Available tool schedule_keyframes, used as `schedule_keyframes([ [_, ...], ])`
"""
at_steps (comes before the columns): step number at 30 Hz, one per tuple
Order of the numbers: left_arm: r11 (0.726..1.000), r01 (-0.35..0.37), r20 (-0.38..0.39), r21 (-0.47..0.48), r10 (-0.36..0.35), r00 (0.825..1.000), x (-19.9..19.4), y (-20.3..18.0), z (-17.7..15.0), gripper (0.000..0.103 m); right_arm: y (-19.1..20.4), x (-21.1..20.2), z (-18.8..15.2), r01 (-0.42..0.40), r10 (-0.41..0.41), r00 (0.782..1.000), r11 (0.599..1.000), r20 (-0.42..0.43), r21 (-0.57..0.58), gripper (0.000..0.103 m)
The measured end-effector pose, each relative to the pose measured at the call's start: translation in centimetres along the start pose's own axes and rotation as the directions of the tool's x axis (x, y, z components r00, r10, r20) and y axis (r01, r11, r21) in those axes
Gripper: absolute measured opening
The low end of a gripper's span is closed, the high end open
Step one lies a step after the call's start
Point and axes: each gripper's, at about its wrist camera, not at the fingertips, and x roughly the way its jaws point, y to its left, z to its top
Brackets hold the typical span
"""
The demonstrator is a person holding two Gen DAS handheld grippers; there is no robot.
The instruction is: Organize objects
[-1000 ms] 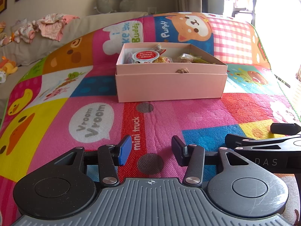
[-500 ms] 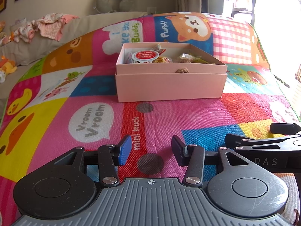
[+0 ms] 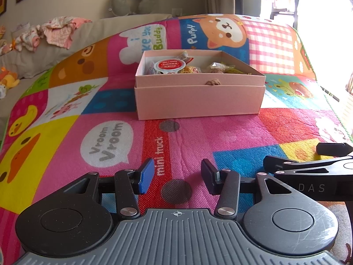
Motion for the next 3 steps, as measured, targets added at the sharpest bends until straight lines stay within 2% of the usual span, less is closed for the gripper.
schedule_keyframes([
  [3, 1.0, 0.0, 0.0, -0.002, 0.0, 1.0, -0.02, 0.0, 0.01, 0.052, -0.04, 0.0, 0.0, 0.0, 0.0, 1.0, 1.0, 0.0, 0.0, 0.103],
])
